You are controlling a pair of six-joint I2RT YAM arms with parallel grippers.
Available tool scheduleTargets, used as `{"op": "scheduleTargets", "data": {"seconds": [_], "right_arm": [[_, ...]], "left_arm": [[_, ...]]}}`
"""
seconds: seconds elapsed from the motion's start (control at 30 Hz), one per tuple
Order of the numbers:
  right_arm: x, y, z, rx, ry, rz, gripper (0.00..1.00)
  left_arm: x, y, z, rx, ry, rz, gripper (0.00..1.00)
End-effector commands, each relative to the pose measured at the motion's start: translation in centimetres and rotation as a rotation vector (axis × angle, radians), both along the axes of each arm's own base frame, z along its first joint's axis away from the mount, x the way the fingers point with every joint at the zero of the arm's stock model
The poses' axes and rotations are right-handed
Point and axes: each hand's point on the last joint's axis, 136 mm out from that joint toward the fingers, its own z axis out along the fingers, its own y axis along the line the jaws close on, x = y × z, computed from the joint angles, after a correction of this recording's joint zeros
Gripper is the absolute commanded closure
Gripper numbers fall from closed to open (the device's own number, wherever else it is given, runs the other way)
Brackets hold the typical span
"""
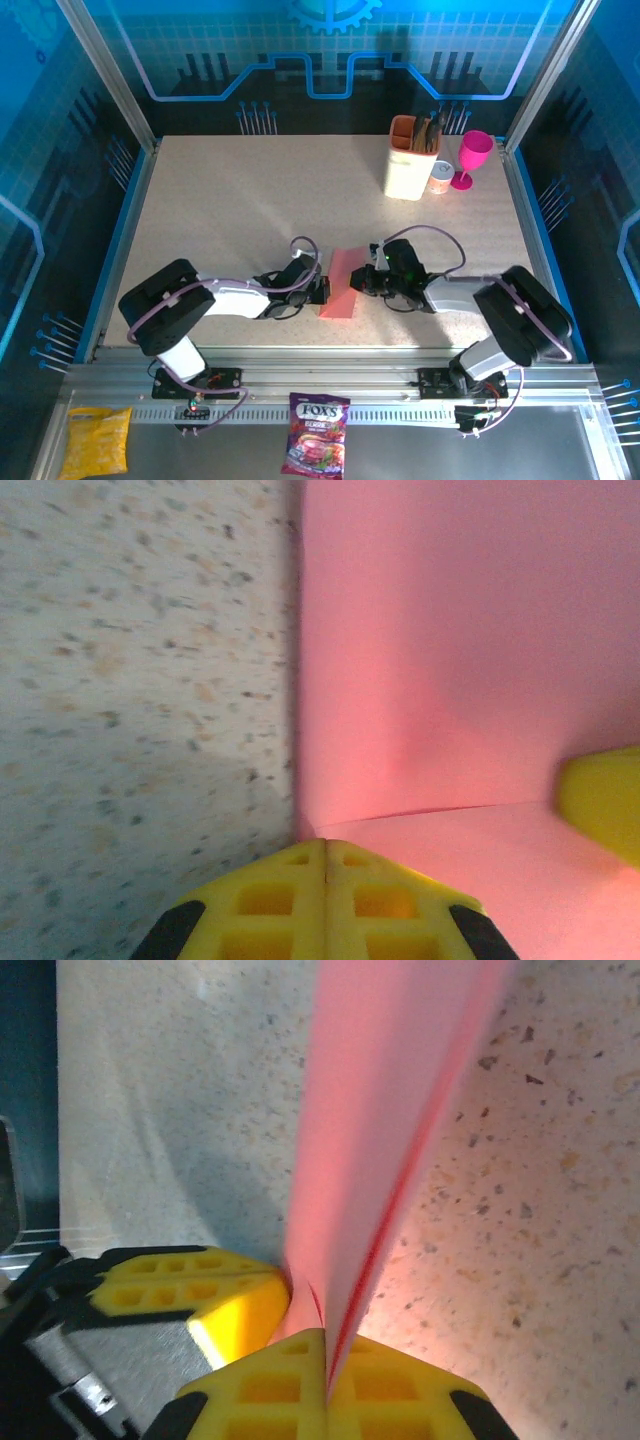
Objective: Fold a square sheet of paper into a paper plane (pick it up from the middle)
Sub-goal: Turn over the paper at the center of the table.
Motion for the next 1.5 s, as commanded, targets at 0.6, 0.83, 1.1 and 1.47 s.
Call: {"op": "scheduleTargets", "data": {"seconds": [0.6, 0.83, 1.1, 1.47], "right_arm": [[1.2, -9.4, 9.6, -1.300, -0.154, -0.121, 1.00], [1.1, -1.3, 3.3, -1.305, -0.072, -0.056, 1.00], [1.4, 8.0, 0.8, -0.913, 0.021, 0.002, 0.57], [3.3, 6.1, 4.9, -0.408, -0.006, -0.018, 0.54]], "left_arm": [[-2.8, 12.4, 9.5, -0.125, -0.048, 0.294, 0.30], [-3.2, 13.2, 10.8, -0.165, -0.027, 0.324, 0.27], [-3.3, 13.1, 11.6, -0.201, -0.015, 0.320, 0.27], [-2.4, 12.5, 12.9, -0.155, -0.045, 0.248, 0.19]]}}
